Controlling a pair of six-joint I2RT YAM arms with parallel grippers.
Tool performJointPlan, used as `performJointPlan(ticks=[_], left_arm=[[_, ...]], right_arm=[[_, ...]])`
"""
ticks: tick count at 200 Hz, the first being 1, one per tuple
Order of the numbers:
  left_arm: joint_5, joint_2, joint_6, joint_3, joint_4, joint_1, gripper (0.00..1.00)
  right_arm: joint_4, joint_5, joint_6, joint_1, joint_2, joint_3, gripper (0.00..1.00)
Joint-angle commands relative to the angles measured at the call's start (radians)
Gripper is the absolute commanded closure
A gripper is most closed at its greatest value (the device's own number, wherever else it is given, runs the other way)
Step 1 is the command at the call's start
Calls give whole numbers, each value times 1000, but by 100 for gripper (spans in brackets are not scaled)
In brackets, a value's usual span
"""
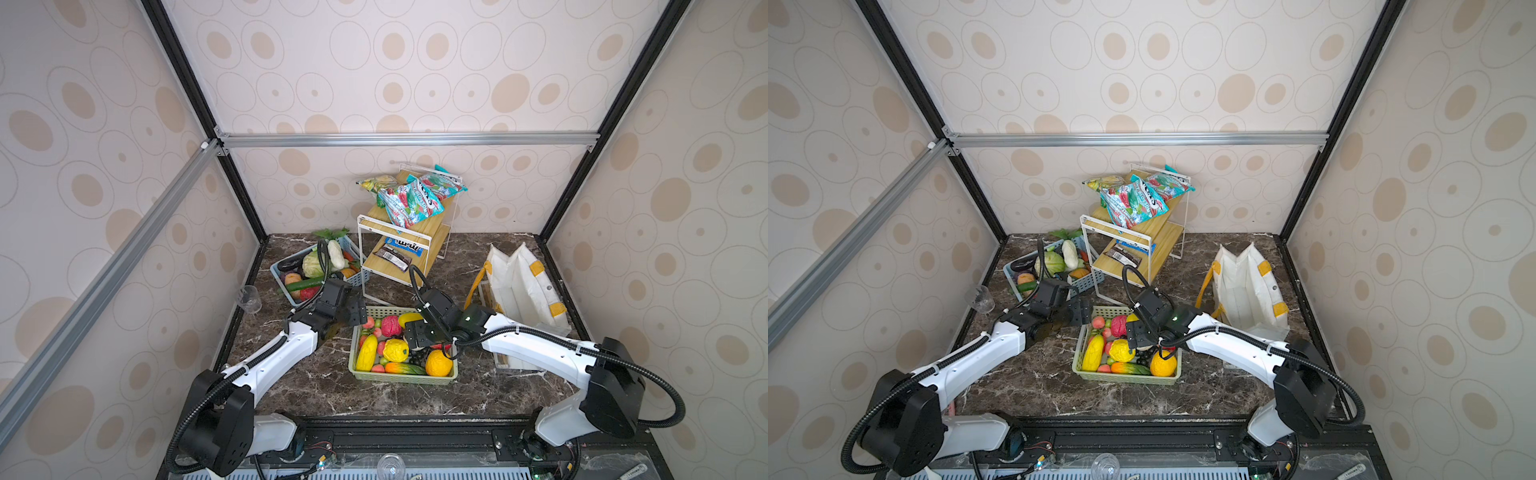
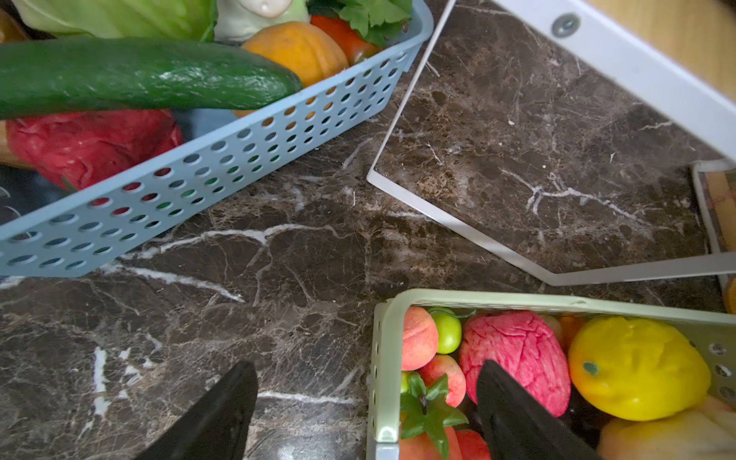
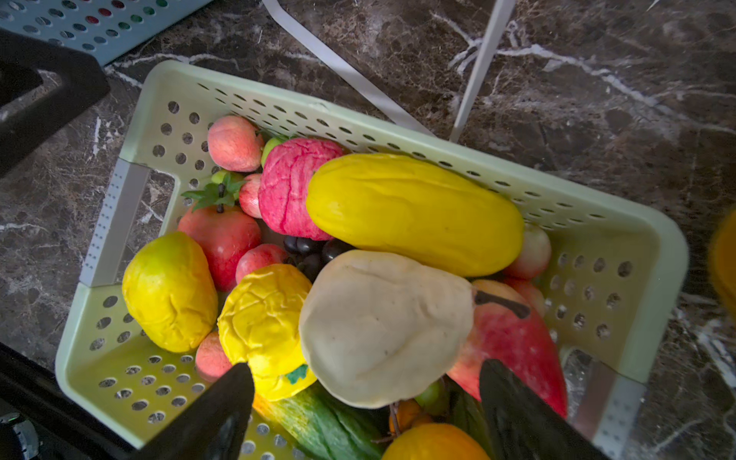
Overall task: Place the food into the grocery bag and tie it
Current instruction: 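Grasp the cream-coloured pear in the fruit basket with the right gripper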
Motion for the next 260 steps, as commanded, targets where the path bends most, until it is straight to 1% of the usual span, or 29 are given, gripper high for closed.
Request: performJointPlan(ticks=[1, 36, 67, 106, 125, 142, 165, 205, 260], left_arm=[[-12, -28, -19, 4, -13, 6, 14], [-14, -32, -17, 5, -18, 7, 14], [-14, -31, -16, 7, -17, 6, 14], [-12, -32, -17, 8, -17, 6, 14], [-15, -34, -17, 7, -21, 6, 14], [-18, -41, -17, 2, -20, 7, 14], [-23, -42, -17, -1, -20, 7, 14], [-25, -43, -18, -2, -17, 6, 14], [-31, -42, -21, 0, -14, 6, 14]], right_arm=[[-5, 27, 22, 13, 39, 10, 9], [-28, 57, 44, 15, 77, 15, 9], [6, 59, 52, 15, 93, 2, 9], [36, 64, 53, 14, 119, 4, 15], [36, 64, 55, 15, 127, 10, 22], [36, 61, 54, 15, 116, 9, 28], [20, 59, 47, 15, 94, 13, 33], [-14, 45, 31, 15, 28, 26, 34], [-118, 48, -11, 15, -62, 77, 34]])
